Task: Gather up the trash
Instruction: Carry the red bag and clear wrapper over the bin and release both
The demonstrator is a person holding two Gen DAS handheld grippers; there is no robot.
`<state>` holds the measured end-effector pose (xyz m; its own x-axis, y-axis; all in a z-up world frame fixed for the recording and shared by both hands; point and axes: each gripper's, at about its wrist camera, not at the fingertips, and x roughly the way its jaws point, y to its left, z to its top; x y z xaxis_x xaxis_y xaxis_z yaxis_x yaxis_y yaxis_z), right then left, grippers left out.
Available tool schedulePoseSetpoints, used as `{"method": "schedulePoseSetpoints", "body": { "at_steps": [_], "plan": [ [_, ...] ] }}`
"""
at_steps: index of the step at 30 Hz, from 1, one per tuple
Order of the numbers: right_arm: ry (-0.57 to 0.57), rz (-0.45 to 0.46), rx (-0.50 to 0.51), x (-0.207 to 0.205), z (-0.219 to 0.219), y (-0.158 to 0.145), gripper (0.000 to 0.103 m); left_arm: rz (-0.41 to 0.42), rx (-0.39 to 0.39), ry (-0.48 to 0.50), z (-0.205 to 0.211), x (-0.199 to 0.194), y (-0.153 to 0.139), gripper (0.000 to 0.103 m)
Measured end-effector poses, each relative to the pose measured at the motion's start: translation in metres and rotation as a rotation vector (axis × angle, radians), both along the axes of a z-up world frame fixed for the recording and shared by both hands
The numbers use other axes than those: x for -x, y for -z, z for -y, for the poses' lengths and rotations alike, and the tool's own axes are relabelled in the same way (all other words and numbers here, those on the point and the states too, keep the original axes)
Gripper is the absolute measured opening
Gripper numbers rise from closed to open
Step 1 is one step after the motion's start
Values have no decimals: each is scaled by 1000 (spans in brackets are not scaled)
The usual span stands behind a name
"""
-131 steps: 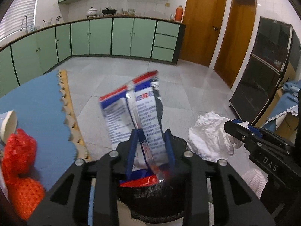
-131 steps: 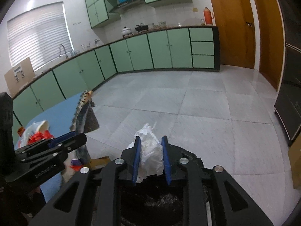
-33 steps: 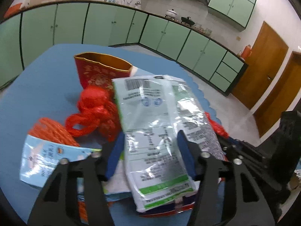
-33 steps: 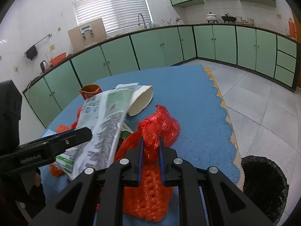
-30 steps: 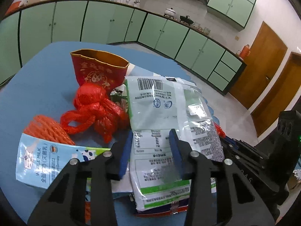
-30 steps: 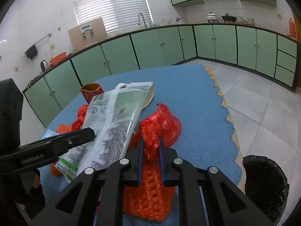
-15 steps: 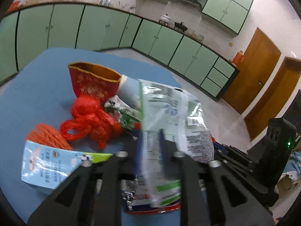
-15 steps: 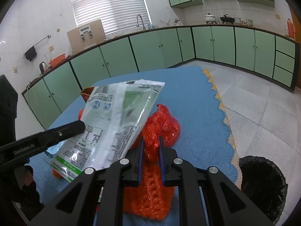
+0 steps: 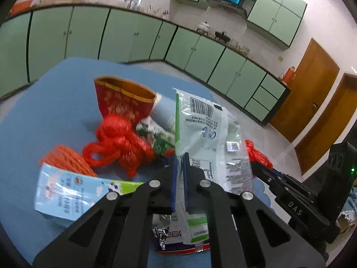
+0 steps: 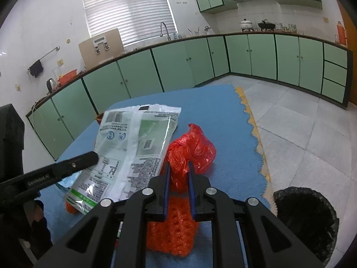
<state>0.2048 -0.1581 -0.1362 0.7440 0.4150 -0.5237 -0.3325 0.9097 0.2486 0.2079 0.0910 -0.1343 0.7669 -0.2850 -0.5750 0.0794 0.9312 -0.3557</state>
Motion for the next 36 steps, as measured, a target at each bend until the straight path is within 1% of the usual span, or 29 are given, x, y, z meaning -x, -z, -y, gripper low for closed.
{"method": "schedulePoseSetpoints", "body": {
  "at_steps": [9, 20, 24, 28, 36],
  "plan": [
    [66, 66, 10, 14, 28, -33, 14, 73, -19, -1, 12, 13, -32, 2],
    [163, 124, 2, 38, 70, -64, 14, 177, -22, 75, 49, 15, -74, 2],
    [207, 139, 15, 48, 88, -72, 14, 199, -22, 117, 68, 12, -81, 2],
    [260, 147, 23, 60, 112, -76, 14, 210, -23, 177, 100, 10, -84, 2],
    [378, 132, 29, 83, 160, -72, 14, 212, -52, 289, 162, 8, -72, 2]
  ]
}}
